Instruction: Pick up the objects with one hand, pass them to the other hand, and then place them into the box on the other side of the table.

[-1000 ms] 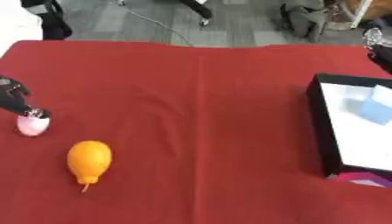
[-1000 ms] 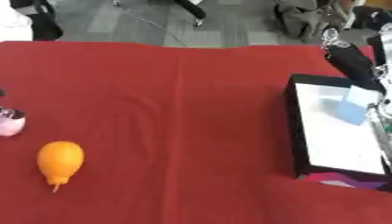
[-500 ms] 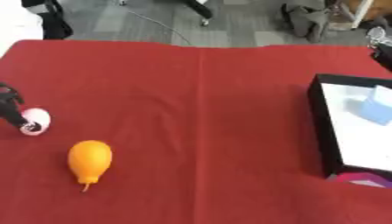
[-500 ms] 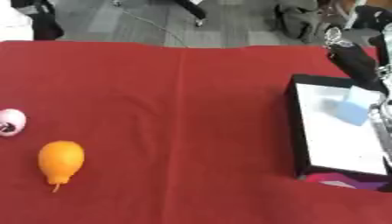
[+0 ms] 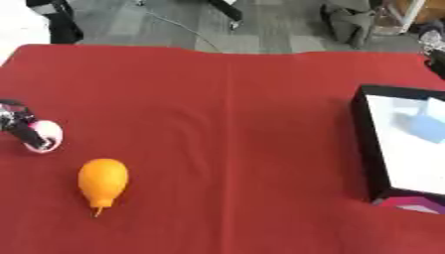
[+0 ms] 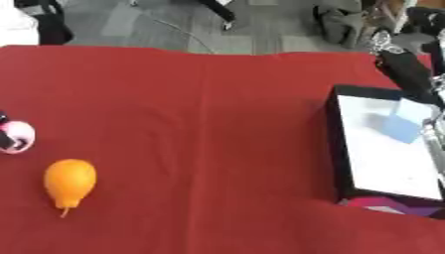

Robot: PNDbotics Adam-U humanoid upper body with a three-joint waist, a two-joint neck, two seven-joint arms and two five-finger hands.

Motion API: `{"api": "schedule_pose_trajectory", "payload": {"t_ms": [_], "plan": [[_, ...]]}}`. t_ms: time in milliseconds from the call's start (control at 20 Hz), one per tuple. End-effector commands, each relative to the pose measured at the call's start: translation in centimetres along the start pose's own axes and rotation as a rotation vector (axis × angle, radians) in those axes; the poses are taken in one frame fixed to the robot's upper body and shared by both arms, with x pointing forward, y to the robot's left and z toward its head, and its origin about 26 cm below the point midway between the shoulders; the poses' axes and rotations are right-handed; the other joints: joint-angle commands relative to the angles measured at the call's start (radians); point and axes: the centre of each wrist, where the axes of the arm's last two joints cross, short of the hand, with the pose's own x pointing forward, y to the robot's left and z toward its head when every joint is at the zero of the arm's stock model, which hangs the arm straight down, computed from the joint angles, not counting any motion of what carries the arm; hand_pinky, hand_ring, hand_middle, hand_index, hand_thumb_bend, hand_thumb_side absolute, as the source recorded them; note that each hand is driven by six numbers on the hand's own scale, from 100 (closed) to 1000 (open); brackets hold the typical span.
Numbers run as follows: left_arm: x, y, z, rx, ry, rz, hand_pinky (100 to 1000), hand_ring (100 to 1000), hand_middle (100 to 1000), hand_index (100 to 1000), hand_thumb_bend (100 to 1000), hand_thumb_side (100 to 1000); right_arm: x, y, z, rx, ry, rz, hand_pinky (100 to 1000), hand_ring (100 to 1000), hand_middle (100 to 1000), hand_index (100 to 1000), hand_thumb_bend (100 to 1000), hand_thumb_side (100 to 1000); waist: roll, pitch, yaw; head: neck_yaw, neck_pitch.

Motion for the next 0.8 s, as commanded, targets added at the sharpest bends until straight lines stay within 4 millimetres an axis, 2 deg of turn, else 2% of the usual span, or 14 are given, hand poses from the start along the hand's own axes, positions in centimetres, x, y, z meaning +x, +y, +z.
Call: {"api": "schedule_pose_trajectory", "payload": {"t_ms": [50,200,250,300,450,650,800], "plan": [[0.4,2.4,2.0,0.071,-0.042,0.042,883,796,634,630,100,224,0.8,-0.7,-0.1,-0.022,-0.031,-0.004,889,934,840,870,100,593,0.002,-0.021,0.002,0.0,-0.003],[1.3,3.3,4.0,0.111,-0.13,0.058,864,772,608,617,100,236,0.8,-0.7,-0.1,-0.023,-0.034,-0.003,889,935,840,870,100,592,0.002,-0.022,0.003,-0.003,-0.005],[1.5,3.5,4.7,0.122,-0.156,0.061,857,764,600,611,100,319,0.9,-0.7,-0.1,-0.023,-0.035,-0.003,889,935,840,870,100,601,0.002,-0.022,0.003,-0.004,-0.006],[1.9,3.8,5.5,0.138,-0.19,0.062,849,752,592,604,100,252,0.9,-0.7,-0.1,-0.023,-0.038,-0.004,889,935,840,870,100,590,0.002,-0.022,0.004,-0.006,-0.007],[3.2,4.0,7.9,0.181,-0.293,0.064,819,714,572,588,100,318,1.2,-0.7,-0.2,-0.018,-0.05,-0.01,889,936,841,872,100,591,0.002,-0.023,0.006,-0.014,-0.011],[5.0,3.4,10.8,0.227,-0.437,0.054,762,662,538,562,100,377,2.4,-0.3,-0.3,0.013,-0.093,-0.032,889,938,856,877,100,583,0.0,-0.024,0.009,-0.033,-0.017],[6.7,2.3,12.6,0.259,-0.551,0.062,753,645,528,559,100,405,3.8,0.3,-0.4,0.058,-0.144,-0.053,885,937,867,878,100,560,-0.002,-0.025,0.01,-0.059,-0.021]]}}
